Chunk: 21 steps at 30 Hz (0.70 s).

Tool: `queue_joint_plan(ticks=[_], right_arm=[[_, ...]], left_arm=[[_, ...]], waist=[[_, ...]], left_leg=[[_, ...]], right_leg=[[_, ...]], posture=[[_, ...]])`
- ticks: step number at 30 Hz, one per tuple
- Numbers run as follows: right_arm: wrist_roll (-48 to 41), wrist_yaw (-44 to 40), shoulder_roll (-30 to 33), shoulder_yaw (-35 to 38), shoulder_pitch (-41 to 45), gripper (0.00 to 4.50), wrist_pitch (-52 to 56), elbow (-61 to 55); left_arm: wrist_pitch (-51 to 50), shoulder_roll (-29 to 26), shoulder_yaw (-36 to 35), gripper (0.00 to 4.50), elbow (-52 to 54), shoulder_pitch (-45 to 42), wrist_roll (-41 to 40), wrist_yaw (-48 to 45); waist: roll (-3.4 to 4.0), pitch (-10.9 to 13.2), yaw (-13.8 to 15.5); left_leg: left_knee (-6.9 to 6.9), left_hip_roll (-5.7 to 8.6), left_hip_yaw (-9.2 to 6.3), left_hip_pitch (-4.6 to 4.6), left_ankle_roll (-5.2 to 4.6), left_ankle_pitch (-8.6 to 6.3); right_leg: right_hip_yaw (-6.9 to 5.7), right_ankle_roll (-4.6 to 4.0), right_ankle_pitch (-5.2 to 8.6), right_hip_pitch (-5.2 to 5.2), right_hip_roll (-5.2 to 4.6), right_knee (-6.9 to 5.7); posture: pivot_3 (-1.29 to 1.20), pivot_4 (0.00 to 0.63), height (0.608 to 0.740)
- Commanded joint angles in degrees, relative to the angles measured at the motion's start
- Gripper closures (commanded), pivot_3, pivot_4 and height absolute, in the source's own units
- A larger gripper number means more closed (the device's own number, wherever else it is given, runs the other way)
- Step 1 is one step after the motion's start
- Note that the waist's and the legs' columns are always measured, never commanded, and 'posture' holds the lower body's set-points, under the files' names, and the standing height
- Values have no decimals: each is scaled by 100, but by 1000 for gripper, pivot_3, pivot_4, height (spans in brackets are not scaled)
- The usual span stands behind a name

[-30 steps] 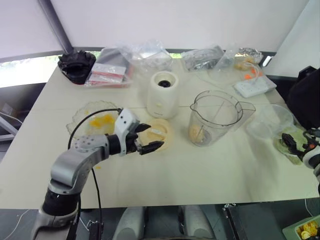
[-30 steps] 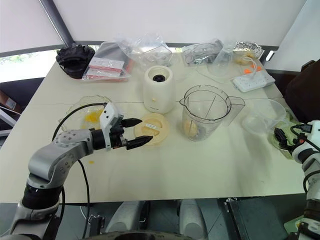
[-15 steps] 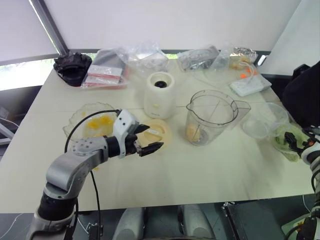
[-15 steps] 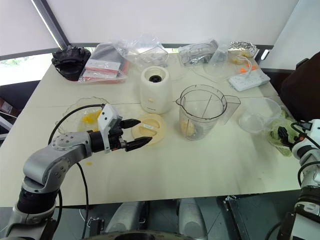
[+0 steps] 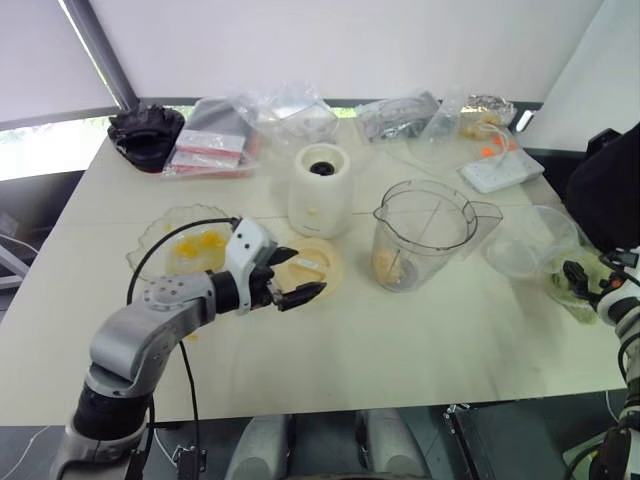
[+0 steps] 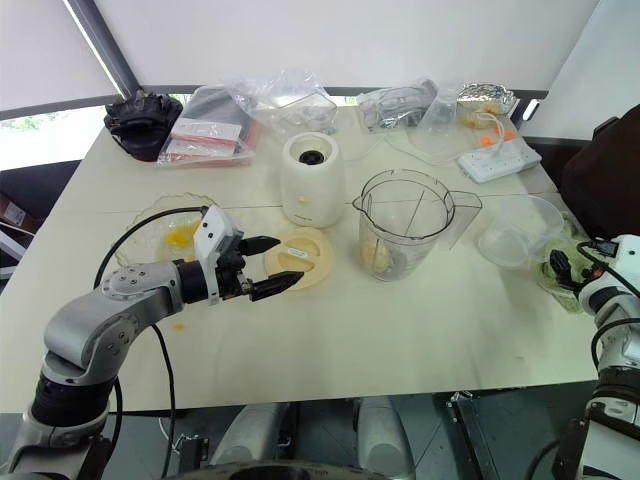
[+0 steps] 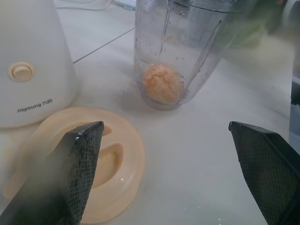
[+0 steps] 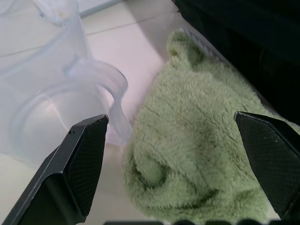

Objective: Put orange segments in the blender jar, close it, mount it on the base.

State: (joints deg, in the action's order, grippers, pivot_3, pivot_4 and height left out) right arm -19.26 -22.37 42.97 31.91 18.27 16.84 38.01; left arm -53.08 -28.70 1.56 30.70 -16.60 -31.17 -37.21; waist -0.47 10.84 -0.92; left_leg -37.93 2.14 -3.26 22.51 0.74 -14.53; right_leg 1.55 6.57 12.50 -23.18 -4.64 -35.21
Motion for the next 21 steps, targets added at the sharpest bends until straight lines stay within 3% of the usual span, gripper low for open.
queue_joint_plan(ticks=[1, 18, 21], right_arm=[[-10, 29, 116, 39, 172, 0, -137, 26], [221, 217, 115, -221, 829, 0, -791, 1023], [249, 218, 121, -243, 901, 923, -877, 1132]], left_arm=[[111, -45, 41, 57, 201, -75, -81, 8], [75, -128, 67, 57, 276, -76, -120, 125], [67, -138, 73, 0, 302, -71, -128, 151]], waist=[[0, 0, 0], [0, 2, -8], [0, 2, -9]], left_leg=[[0, 0, 0, 0, 0, 0], [2, 0, -1, 1, 0, 0], [2, 0, -1, 0, 0, 0]], right_leg=[[0, 0, 0, 0, 0, 0], [1, 0, 0, 0, -1, 4], [1, 0, 0, 0, 0, 5]], posture=[[0, 150, 740], [0, 150, 740], [0, 150, 740]])
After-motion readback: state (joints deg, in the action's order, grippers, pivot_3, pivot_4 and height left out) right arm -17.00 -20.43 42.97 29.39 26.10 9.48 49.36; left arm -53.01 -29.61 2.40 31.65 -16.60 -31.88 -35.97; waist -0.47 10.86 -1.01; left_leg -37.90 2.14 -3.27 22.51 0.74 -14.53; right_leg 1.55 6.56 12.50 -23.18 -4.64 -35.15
